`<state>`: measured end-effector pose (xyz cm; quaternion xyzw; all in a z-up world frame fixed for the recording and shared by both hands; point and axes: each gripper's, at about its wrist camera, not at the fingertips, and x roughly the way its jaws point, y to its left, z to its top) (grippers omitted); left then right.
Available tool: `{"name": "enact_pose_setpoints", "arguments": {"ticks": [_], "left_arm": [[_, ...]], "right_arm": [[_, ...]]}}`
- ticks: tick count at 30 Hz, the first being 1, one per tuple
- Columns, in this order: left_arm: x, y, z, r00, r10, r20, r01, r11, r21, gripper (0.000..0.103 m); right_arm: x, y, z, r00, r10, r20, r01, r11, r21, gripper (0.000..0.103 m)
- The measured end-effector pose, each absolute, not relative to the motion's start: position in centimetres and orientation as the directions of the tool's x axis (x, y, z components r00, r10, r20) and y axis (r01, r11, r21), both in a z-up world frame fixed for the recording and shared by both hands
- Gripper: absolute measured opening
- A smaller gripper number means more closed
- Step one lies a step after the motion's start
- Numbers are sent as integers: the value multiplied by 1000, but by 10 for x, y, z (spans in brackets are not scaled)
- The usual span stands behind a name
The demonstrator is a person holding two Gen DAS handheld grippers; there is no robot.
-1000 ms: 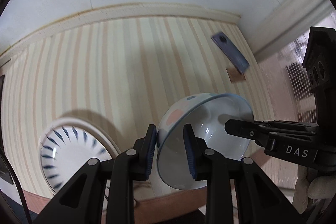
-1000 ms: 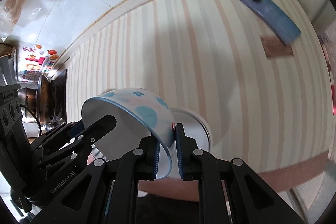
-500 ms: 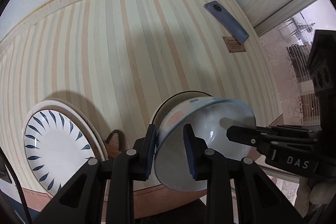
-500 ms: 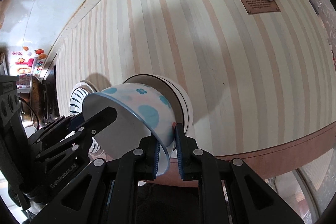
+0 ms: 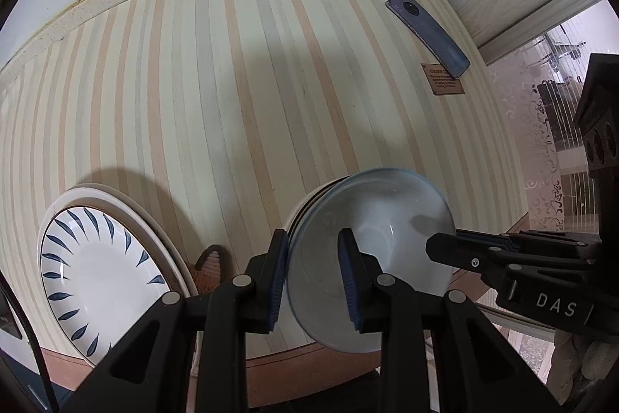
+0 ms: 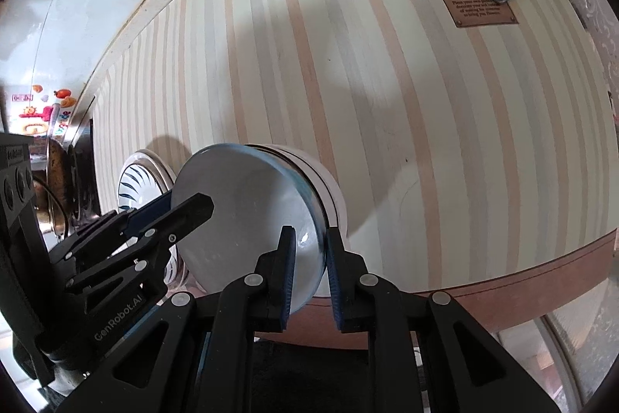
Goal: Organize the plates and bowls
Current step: 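Lower the polka-dot bowl into the white bowls and open both grippers, then close both grippers on the rim of the three-bowl stack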
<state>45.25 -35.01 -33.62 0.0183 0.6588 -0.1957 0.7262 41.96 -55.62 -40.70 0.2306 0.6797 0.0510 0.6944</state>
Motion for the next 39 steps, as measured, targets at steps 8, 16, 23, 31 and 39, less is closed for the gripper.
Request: {"name": "enact_pose_setpoints", "arguments": {"ticks": [8,16,23,31,39], "left_arm": [[438,-350,-321,138,-227,-964,351,922,-167,25],[407,-337,-284,231,-217,-949,378,918,-118,27],[388,-321,-248,270,-264,-926,377,914,-150,69],[365,-309,-201,355,-316,-880,401,902,-161,90],[344,-303,-159,429,-348,-833,419,894,-158,99]], "right_arm": [[406,-549,-384,127,311,-942,204,921,331,29],[367,-539,-334,239,235,-942,176,944,280,64],[327,-538,-293,317,204,-926,181,946,270,81],[281,-526,-252,405,210,-890,150,945,291,92],[248,-522,-213,487,175,-856,141,951,274,97]]}}
